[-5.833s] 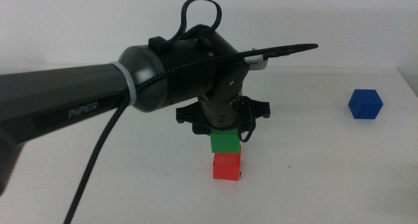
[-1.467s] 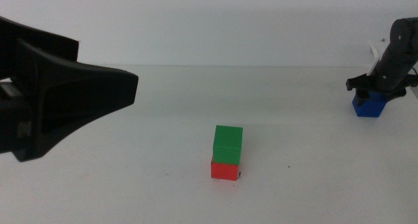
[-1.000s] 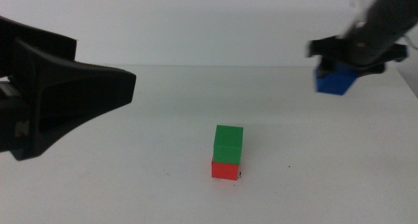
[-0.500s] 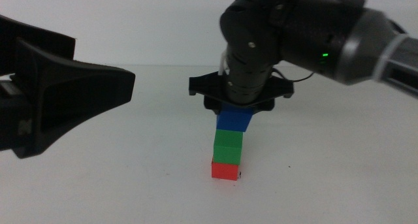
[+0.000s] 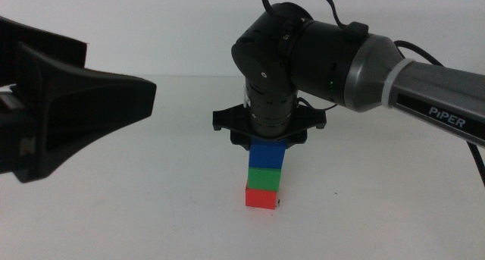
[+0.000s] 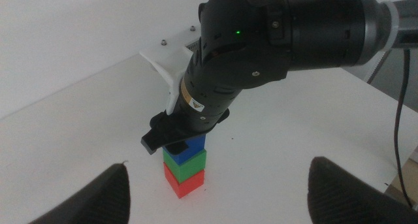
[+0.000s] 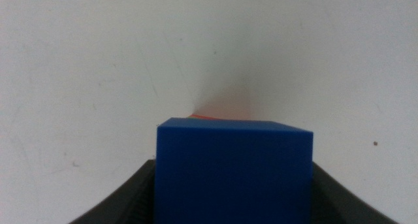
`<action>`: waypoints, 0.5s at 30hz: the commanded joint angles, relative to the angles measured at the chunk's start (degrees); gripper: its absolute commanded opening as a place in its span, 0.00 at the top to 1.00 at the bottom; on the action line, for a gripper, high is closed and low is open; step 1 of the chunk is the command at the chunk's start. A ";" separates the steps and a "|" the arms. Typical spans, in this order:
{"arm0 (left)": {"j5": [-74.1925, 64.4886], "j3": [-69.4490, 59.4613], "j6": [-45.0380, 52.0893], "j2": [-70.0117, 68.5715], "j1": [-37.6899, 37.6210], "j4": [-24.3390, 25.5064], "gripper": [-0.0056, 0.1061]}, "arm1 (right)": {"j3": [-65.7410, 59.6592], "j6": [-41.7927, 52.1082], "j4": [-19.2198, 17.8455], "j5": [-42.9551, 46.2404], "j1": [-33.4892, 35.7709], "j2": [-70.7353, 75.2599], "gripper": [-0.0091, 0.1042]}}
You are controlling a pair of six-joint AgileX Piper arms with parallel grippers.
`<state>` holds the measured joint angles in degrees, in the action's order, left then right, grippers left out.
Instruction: Stack red cubes first, then green, then blue cubes in a specific spot.
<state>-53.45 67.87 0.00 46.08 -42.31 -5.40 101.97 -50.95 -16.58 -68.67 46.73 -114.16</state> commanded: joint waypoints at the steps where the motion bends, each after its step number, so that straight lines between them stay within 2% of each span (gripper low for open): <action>1: 0.99 -0.28 0.00 -0.16 0.06 -0.01 0.14 | 0.41 -0.15 -1.14 -0.93 0.07 -0.10 0.94; 3: 0.99 -0.28 0.00 -0.16 0.06 -0.01 0.14 | 0.41 -0.15 -1.06 -0.93 0.07 -0.10 0.94; 7: 1.87 -0.28 0.00 -0.16 0.06 -0.01 0.14 | 0.41 -0.15 -0.79 -0.82 0.07 -0.53 0.81; 9: 1.87 -0.28 0.00 -0.16 0.06 -0.01 0.14 | 0.41 -0.15 -0.08 -0.71 0.07 -0.66 0.66; 11: 1.87 -0.28 0.00 -0.16 0.06 -0.01 0.14 | 0.41 -0.15 0.25 0.09 0.07 -0.74 0.48; 15: 1.87 -0.28 0.00 -0.16 0.06 -0.01 0.14 | 0.41 -0.42 -0.91 1.10 0.07 -0.39 0.17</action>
<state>-52.35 67.87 0.00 46.08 -42.31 -5.27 102.19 -50.95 -16.33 -67.93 46.81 -114.81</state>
